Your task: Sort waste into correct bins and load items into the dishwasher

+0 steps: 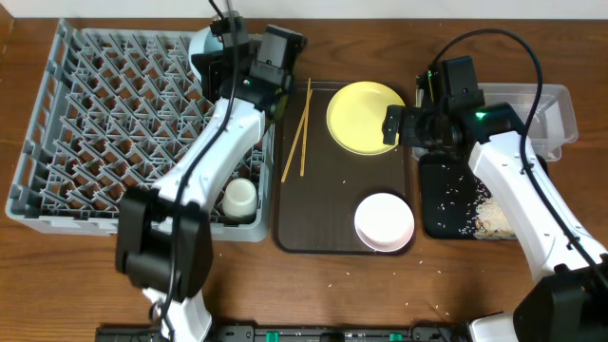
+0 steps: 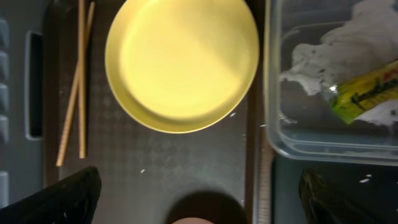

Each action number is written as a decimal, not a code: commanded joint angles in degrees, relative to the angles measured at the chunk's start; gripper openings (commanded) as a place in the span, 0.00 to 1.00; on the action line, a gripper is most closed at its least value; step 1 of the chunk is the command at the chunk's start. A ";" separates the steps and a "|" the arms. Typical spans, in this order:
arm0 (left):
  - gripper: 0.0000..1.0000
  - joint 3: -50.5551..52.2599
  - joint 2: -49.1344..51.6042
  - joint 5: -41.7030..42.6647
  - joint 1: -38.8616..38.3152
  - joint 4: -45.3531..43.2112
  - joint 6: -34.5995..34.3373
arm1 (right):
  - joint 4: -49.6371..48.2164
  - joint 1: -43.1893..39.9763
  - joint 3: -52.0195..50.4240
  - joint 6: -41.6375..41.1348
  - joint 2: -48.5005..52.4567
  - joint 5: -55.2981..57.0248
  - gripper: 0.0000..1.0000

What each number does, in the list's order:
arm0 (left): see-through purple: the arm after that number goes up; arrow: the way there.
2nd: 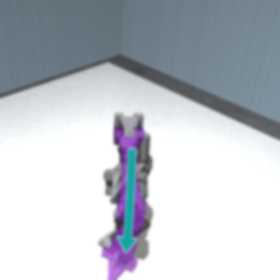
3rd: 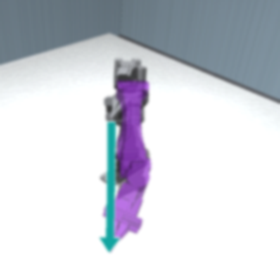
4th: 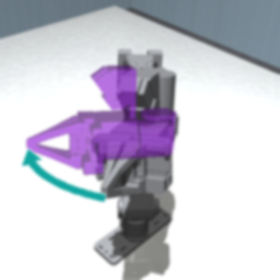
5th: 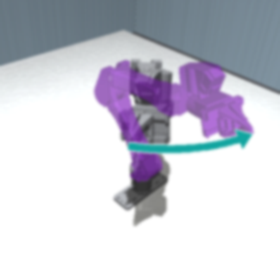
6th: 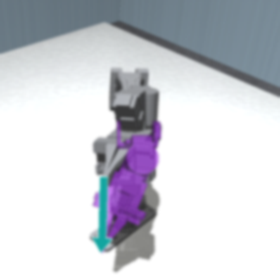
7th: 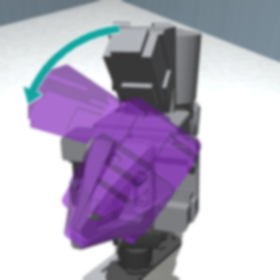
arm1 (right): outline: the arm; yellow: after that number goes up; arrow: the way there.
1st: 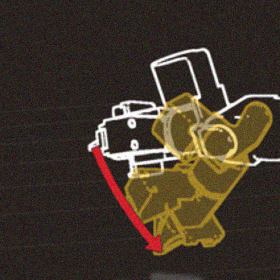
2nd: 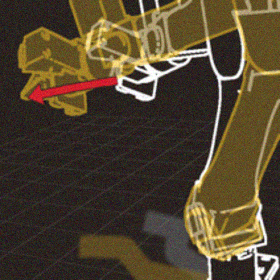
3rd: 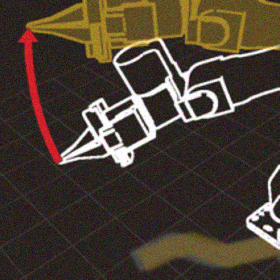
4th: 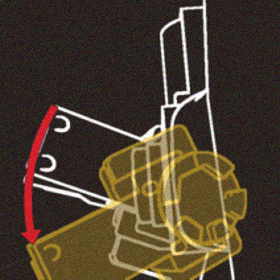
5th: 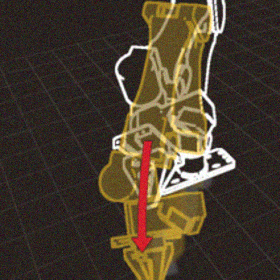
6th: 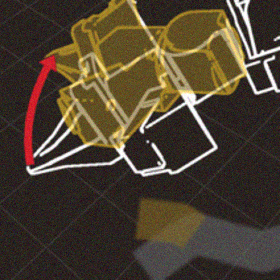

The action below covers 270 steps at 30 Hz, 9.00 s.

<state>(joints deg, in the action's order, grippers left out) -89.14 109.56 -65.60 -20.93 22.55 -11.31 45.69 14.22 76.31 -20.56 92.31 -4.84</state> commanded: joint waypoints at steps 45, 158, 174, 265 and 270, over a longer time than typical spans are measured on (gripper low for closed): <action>0.51 0.48 11.93 3.58 -8.46 -6.38 15.04 | 0.61 0.37 -0.33 0.07 -0.24 4.87 0.99; 0.07 21.55 -5.92 -11.67 -9.88 29.31 -32.54 | 4.92 -17.90 2.54 -10.27 -22.82 24.90 0.99; 0.08 21.62 -5.88 -7.82 -9.84 28.79 -32.92 | 4.92 -17.90 2.54 -10.27 -22.82 24.90 0.99; 0.37 6.40 20.44 63.69 -13.49 -9.75 -41.55 | 4.94 -17.90 2.54 -10.27 -22.80 24.90 0.99; 0.08 6.40 20.44 63.67 -13.49 -9.29 -41.48 | 4.94 -17.90 2.54 -10.27 -22.82 24.90 0.99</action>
<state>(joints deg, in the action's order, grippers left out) -84.47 125.69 -2.70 -34.28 11.57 -52.29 50.59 -3.46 79.00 -29.98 69.36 19.86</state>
